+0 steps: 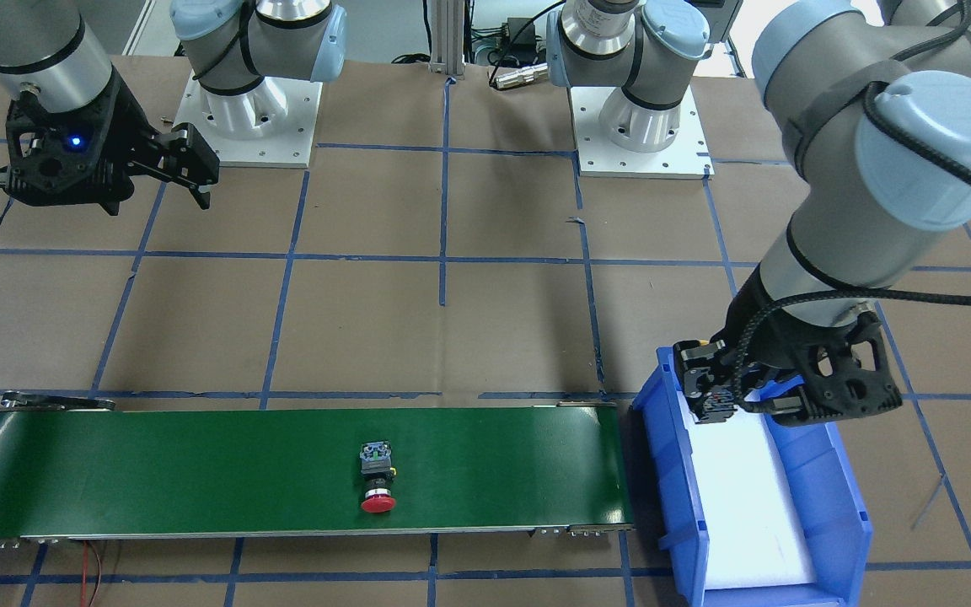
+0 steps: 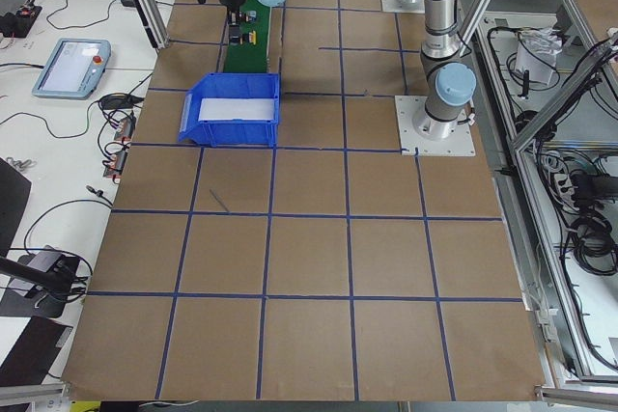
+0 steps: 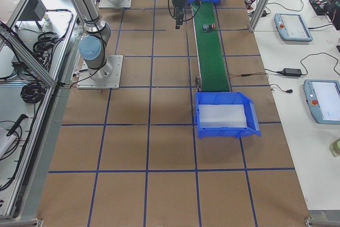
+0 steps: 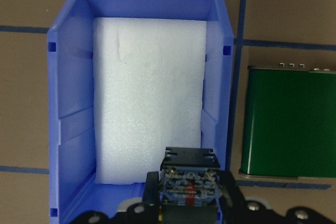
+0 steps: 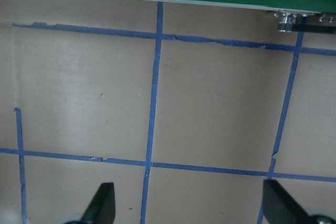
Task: Transport two buttons from left to right
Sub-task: 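Place second button on conveyor with left gripper while right gripper grasps first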
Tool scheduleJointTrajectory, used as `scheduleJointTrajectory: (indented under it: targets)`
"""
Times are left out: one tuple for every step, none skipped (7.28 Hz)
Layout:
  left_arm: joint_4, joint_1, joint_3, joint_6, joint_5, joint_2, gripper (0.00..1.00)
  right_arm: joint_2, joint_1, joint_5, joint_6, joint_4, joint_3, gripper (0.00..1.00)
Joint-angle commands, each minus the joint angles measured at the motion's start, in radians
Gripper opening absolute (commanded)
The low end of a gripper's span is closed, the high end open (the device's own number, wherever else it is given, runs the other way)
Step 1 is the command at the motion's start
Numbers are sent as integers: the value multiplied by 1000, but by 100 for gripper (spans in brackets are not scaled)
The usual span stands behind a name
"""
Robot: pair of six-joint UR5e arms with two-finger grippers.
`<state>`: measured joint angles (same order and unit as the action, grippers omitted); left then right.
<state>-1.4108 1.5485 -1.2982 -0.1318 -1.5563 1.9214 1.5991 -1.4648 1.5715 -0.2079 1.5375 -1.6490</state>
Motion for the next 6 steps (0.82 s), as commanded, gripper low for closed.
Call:
scheduleJointTrajectory:
  targets:
    - [42,80,-9,-110,-2,46,46,-83,-5,-4,8,129,-3,100]
    - [77,100,-9,-141,-5,83,46,-131,-8,-7,28,165,0,100]
    - [123,117,-9,-147,-28,115,46,-180,-31,-18,71,229,1,100]
    - [151,124,-9,-149,-28,142,46,-261,-101,-21,132,327,14,100]
    - [191,125,-9,-149,-27,171,46,-347,-174,-21,186,434,32,100]
    - [211,128,-10,-149,-27,186,46,-407,-207,-21,200,482,55,99]
